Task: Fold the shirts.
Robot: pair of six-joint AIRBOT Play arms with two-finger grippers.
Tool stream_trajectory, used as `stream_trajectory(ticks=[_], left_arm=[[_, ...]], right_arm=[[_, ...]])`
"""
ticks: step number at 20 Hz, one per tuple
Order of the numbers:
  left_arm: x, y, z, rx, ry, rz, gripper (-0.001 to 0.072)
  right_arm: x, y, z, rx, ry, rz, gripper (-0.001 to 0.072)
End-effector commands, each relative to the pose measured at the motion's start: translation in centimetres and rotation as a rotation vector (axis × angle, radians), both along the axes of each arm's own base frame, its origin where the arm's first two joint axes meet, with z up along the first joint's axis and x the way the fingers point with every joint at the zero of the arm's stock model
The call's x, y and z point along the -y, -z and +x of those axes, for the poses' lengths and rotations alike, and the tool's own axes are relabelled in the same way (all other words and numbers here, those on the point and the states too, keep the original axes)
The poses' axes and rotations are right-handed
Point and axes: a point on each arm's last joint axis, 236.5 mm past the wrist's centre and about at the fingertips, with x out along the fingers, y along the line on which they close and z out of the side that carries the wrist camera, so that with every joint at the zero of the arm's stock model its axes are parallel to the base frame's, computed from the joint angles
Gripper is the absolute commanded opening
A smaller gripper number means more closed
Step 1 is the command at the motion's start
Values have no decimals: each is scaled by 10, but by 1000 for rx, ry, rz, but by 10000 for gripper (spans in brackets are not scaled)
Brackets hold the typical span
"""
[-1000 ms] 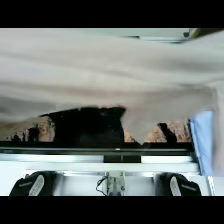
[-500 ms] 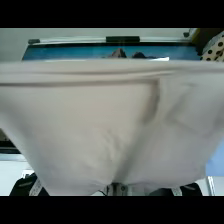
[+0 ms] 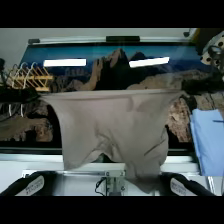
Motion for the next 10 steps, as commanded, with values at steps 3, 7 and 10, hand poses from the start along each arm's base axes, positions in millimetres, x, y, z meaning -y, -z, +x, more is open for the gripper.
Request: stream_trajectory(ticks=[3,7,10], left_arm=[[3,54,101,-21,-46,-126,32],[-4,56,153,87,-81,-114,32],[1,89,159,49,-85,-121,33]], right_arm=[[-2,34,117,301,173,80,62],[0,50,145,383,190,96,62],[-11,80,147,330,194,127,62]])
